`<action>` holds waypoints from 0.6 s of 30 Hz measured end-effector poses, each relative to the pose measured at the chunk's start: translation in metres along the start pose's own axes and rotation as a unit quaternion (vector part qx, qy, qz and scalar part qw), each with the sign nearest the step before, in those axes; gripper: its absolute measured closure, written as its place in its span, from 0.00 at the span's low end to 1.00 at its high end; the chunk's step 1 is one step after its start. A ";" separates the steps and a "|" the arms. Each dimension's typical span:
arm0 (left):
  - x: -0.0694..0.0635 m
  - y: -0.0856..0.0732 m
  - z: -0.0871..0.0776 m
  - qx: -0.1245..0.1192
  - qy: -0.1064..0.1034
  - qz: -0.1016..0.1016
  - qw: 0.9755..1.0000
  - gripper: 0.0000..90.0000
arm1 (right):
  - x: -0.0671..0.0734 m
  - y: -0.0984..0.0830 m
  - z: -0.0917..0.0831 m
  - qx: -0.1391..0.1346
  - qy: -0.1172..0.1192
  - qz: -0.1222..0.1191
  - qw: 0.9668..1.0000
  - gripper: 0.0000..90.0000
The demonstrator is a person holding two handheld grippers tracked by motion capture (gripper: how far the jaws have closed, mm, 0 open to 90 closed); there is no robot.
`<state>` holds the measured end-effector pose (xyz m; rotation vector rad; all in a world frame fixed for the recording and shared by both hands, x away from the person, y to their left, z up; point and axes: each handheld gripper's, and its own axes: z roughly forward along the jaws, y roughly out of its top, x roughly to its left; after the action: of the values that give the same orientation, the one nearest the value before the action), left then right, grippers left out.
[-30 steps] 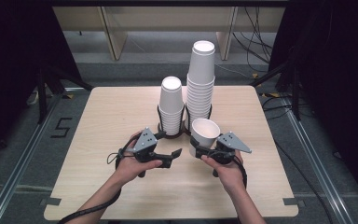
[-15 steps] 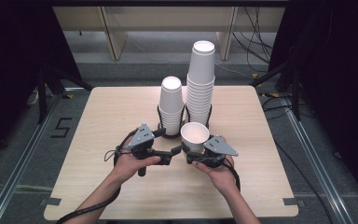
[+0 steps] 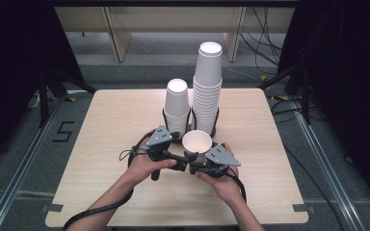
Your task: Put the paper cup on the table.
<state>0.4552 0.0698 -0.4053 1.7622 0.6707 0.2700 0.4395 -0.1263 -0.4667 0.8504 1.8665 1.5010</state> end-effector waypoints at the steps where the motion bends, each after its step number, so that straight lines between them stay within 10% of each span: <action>1: -0.001 0.000 0.001 0.001 -0.001 0.000 1.000 0.01 | 0.000 0.000 0.000 0.000 0.000 0.000 1.000 0.17; 18: 0.005 -0.005 0.013 0.022 -0.005 0.000 1.000 0.01 | 0.008 -0.001 0.006 -0.003 0.009 -0.041 0.999 0.17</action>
<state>0.4640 0.0631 -0.4151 1.8039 0.6742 0.2476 0.4390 -0.1162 -0.4694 0.7507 1.8858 1.4694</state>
